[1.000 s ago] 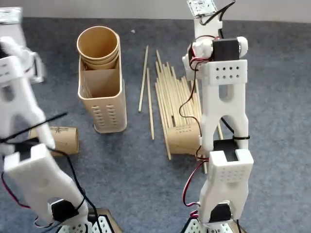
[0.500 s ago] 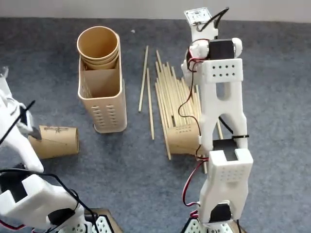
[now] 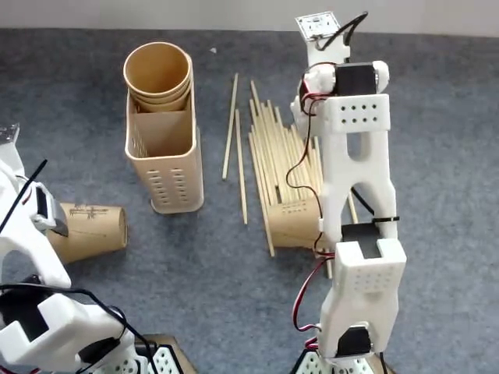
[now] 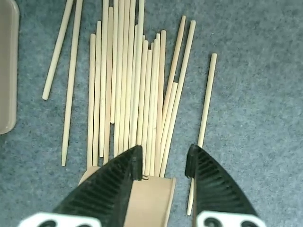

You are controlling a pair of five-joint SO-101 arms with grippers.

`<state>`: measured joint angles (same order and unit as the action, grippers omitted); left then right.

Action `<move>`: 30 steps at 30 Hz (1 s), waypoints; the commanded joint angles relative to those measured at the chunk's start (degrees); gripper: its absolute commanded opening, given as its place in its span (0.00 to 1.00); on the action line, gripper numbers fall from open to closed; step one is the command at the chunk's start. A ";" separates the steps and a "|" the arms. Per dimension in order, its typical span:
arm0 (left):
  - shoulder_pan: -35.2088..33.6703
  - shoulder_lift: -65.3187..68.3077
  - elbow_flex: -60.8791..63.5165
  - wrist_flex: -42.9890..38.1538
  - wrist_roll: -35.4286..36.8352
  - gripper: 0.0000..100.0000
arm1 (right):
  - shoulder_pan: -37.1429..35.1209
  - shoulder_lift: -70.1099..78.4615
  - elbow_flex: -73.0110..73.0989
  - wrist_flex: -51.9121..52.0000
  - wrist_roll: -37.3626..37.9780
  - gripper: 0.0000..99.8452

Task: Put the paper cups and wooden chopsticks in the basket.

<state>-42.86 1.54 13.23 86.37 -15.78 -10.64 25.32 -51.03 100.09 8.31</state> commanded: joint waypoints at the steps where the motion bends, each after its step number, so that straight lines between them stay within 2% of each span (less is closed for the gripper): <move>1: 3.47 -0.48 0.48 0.70 -0.35 0.18 | -0.22 -2.51 -0.13 0.75 0.26 0.17; 7: 3.91 -2.07 -8.75 7.47 -0.35 0.18 | -0.22 -2.42 -0.13 0.75 0.26 0.17; 12: 1.89 -2.07 -10.15 7.38 -0.53 0.18 | -0.22 -2.42 -0.13 0.75 0.26 0.17; 17: -1.80 -1.98 -9.98 3.69 -0.97 0.18 | -0.22 -2.42 -0.13 0.75 0.26 0.17; 21: -5.67 -0.84 -9.89 2.64 -5.80 0.18 | -0.22 -2.42 -0.04 0.75 0.35 0.17; 30: -16.04 11.12 -10.68 -5.63 -12.31 0.18 | -0.22 -2.42 -0.04 0.75 0.26 0.17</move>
<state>-56.92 9.89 3.65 82.59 -26.42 -10.64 25.32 -50.95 100.09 8.31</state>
